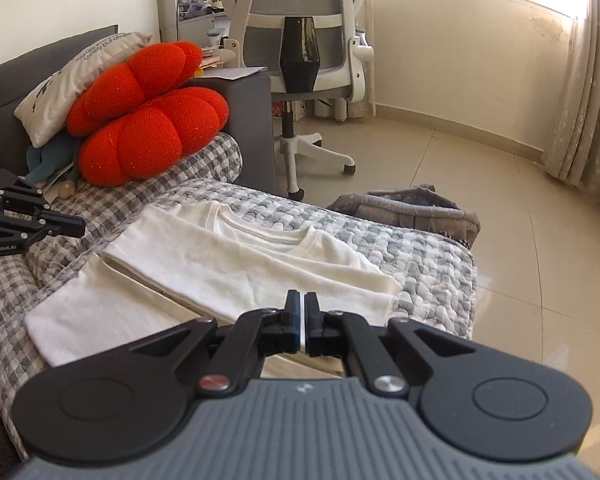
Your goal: Fold clothes
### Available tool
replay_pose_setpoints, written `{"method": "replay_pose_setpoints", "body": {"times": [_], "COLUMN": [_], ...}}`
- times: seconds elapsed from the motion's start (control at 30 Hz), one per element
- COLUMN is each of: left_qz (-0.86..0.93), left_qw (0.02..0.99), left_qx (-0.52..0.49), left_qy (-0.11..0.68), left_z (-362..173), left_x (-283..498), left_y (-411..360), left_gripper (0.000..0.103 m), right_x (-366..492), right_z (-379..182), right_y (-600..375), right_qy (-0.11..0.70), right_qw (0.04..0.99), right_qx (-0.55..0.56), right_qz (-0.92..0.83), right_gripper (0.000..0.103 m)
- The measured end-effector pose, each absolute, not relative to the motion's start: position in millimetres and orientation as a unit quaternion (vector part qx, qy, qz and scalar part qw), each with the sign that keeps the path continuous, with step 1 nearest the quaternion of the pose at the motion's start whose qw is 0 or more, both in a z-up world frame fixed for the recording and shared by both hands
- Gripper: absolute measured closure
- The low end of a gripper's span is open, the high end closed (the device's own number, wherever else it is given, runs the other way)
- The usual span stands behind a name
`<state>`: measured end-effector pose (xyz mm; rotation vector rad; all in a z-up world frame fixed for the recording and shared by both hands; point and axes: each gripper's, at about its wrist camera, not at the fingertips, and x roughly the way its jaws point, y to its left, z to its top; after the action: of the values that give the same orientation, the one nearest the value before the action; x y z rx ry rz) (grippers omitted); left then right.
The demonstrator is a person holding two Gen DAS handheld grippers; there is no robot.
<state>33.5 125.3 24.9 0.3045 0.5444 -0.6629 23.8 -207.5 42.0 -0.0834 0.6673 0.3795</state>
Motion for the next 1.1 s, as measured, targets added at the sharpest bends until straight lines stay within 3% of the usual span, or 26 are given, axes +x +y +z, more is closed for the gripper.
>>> {"method": "replay_pose_setpoints", "body": {"times": [0.03, 0.17, 0.3, 0.33, 0.4, 1.1], "left_qz": [-0.316, -0.303, -0.292, -0.291, -0.287, -0.281], "left_qw": [0.899, 0.902, 0.902, 0.902, 0.901, 0.888], "left_qx": [0.136, 0.114, 0.117, 0.116, 0.115, 0.093], "left_qy": [0.270, 0.287, 0.296, 0.299, 0.304, 0.352], "left_z": [23.9, 21.5, 15.4, 12.9, 7.3, -38.3], "left_x": [38.5, 54.0, 78.1, 86.0, 101.3, 209.4], "left_y": [127.1, 128.9, 124.6, 123.6, 121.1, 109.0], "left_gripper": [0.101, 0.095, 0.070, 0.069, 0.068, 0.065], "right_x": [25.8, 37.4, 56.6, 62.6, 74.6, 184.6], "right_z": [41.0, 36.9, 27.8, 24.9, 18.9, -32.3], "right_y": [-208.1, -207.4, -208.5, -208.7, -209.1, -203.0], "right_qy": [0.328, 0.341, 0.346, 0.346, 0.347, 0.390], "right_qw": [0.926, 0.921, 0.918, 0.917, 0.916, 0.891], "right_qx": [-0.037, -0.043, -0.047, -0.046, -0.044, -0.072], "right_qz": [0.184, 0.185, 0.189, 0.191, 0.195, 0.219], "right_gripper": [0.092, 0.090, 0.079, 0.072, 0.067, 0.063]}}
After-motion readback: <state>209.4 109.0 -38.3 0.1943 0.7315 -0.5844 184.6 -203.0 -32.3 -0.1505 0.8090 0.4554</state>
